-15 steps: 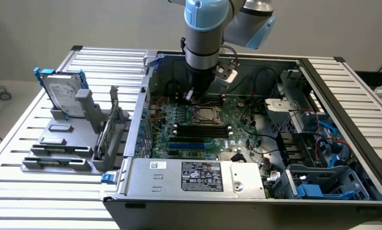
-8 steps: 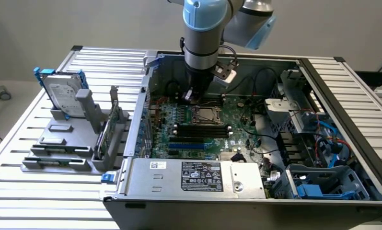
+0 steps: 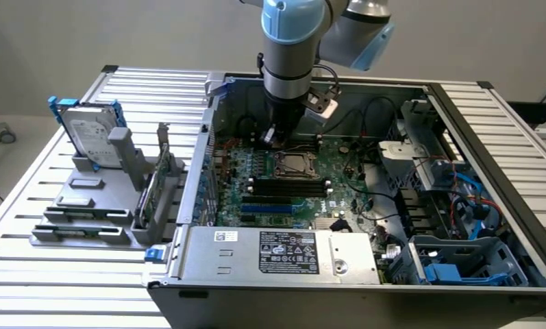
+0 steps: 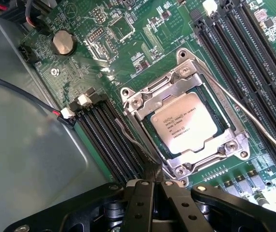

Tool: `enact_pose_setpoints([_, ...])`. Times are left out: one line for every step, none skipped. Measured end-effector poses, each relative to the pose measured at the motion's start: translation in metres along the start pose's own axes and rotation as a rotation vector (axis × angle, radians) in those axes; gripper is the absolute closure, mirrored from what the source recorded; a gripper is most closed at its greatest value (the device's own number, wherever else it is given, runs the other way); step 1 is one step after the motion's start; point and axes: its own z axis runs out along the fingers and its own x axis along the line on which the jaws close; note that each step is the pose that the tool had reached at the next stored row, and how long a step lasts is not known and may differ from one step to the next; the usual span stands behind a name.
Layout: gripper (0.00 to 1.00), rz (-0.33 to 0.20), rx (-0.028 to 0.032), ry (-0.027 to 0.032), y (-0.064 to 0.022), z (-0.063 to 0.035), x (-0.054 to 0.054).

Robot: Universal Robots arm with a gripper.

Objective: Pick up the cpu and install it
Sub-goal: 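Install the first cpu locking lever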

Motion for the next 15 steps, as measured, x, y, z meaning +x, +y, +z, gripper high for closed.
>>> enact_pose_setpoints([0.89, 0.0, 0.0, 0.0001, 0.0, 0.0002, 0.0])
enact_pose_setpoints([0.89, 0.0, 0.0, 0.0, 0.0, 0.0003, 0.0])
enact_pose_setpoints([0.89, 0.0, 0.0, 0.0001, 0.0, 0.0005, -0.0001])
enact_pose_setpoints([0.89, 0.0, 0.0, 0.0001, 0.0, 0.0008, -0.0001])
enact_pose_setpoints([0.89, 0.0, 0.0, 0.0001, 0.0, 0.0011, -0.0002])
enact_pose_setpoints([0.89, 0.0, 0.0, 0.0, 0.0001, 0.0013, -0.0002])
enact_pose_setpoints([0.89, 0.0, 0.0, 0.0, 0.0001, 0.0015, -0.0003])
enact_pose_setpoints([0.89, 0.0, -0.0001, 0.0, 0.0001, 0.0017, -0.0003])
enact_pose_setpoints([0.89, 0.0, 0.0, -0.0001, 0.0002, 0.0019, -0.0003])
enact_pose_setpoints([0.89, 0.0, 0.0, 0.0, 0.0003, 0.0021, -0.0002])
enact_pose_setpoints([0.89, 0.0, 0.0, 0.0001, 0.0004, 0.0023, -0.0002])
enact_pose_setpoints([0.89, 0.0, 0.0, 0.0001, 0.0005, 0.0024, -0.0001])
enact_pose_setpoints([0.89, 0.0, 0.0, 0.0001, 0.0007, 0.0025, 0.0])
enact_pose_setpoints([0.89, 0.0, 0.0, 0.0, 0.0008, 0.0027, 0.0001])
enact_pose_setpoints([0.89, 0.0, 0.0, 0.0, 0.001, 0.0028, 0.0002])
